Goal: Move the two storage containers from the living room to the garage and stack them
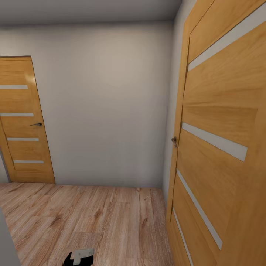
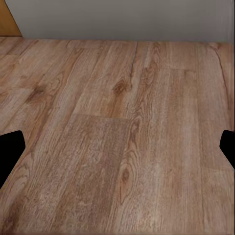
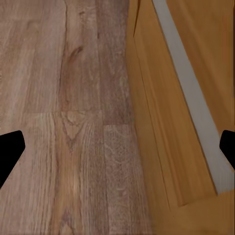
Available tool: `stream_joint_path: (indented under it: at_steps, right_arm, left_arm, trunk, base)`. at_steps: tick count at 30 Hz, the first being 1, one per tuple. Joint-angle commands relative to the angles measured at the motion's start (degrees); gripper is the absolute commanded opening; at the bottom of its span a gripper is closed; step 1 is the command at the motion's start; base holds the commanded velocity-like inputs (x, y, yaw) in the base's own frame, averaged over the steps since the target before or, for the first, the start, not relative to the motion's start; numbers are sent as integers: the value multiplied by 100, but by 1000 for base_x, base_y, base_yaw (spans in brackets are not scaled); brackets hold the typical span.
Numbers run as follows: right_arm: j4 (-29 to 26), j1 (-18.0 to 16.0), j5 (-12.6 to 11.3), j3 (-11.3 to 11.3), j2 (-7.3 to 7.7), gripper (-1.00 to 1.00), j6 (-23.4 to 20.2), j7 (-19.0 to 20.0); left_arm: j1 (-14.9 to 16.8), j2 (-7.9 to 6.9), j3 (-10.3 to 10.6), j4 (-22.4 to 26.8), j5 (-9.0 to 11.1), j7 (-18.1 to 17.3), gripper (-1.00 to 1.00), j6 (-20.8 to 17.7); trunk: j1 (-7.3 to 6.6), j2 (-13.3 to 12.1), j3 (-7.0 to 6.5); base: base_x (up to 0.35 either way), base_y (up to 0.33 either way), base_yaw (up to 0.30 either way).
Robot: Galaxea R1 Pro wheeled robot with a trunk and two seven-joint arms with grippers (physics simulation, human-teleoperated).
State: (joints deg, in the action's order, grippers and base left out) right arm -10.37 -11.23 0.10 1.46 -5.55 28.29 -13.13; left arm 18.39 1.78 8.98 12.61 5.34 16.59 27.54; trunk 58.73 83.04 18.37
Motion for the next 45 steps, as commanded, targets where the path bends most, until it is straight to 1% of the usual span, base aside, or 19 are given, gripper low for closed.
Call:
stream_joint_path:
  at_steps: [1, 4, 8, 24, 33, 45]
  right_arm:
    - [-29, -16, 0, 14, 0, 100, 32, -34]
    - [-126, -30, -1, 19, 1, 100, 57, -32]
    - [-255, -35, -1, 20, 1, 100, 71, -32]
    - [-291, -37, 2, 29, 1, 100, 93, -32]
    - [-298, -38, 7, 30, 1, 100, 97, -31]
    - [-299, -40, -1, 30, -2, 100, 97, -31]
  left_arm:
    - [-4, 31, 48, -4, 59, 26, 100, 25]
    - [-20, 102, 50, -4, 62, 28, 100, 30]
    - [-26, 122, 51, -4, 63, 28, 100, 32]
    - [-29, 125, 51, -4, 56, 29, 100, 32]
    - [-29, 128, 51, -4, 63, 29, 100, 38]
    - [-29, 131, 51, -4, 55, 29, 100, 41]
  trunk:
    - [0, 4, 7]
    - [0, 4, 7]
    - [0, 4, 7]
    - [0, 4, 7]
    - [0, 4, 7]
    - [0, 4, 7]
  base:
    - [0, 0, 0]
    - [0, 0, 0]
    - [0, 0, 0]
    - [0, 1, 0]
    - [-44, 198, 0]
    - [4, 30, 0]
